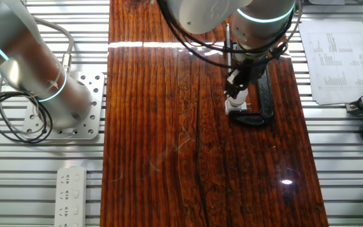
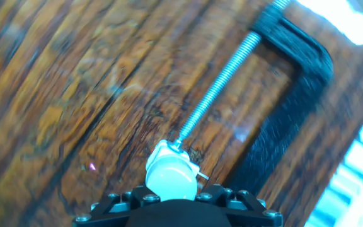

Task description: Take out the light bulb by rotating it

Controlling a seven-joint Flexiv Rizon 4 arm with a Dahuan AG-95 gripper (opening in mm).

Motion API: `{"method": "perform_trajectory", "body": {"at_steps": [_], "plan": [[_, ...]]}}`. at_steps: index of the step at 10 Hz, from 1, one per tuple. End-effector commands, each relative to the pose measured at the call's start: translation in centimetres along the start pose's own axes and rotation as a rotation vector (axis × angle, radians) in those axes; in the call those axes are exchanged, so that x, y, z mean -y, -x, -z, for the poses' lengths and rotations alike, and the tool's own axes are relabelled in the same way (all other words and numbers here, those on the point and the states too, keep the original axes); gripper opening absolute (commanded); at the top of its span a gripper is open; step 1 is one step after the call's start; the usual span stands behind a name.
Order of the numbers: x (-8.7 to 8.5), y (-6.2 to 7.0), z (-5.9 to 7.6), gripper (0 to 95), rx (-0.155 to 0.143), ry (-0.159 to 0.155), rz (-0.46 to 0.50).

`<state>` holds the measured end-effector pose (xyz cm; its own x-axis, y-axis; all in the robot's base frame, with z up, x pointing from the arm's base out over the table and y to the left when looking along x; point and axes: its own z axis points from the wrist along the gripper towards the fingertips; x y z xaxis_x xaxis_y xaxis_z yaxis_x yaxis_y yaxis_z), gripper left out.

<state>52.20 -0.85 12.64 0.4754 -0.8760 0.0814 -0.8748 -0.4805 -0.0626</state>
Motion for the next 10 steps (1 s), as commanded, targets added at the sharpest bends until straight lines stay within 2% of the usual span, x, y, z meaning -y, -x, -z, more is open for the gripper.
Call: {"method": "perform_trajectory", "body": {"at_steps": [1, 4, 5, 6, 8, 10], "plan": [[-0.50, -0.65, 0.85, 57.0, -0.017, -0.002, -0.515], [-0.56, -0.72, 0.88, 57.0, -0.029, -0.005, -0.817], [-0.56, -0.72, 0.86, 57.0, -0.020, -0.007, -1.031], [-0.55, -0.72, 0.81, 57.0, -0.012, -0.006, -1.130], [-0.52, -0.69, 0.76, 57.0, -0.013, 0.004, -1.360], [-0.49, -0.67, 0.54, 57.0, -0.017, 0.016, -1.551]]}}
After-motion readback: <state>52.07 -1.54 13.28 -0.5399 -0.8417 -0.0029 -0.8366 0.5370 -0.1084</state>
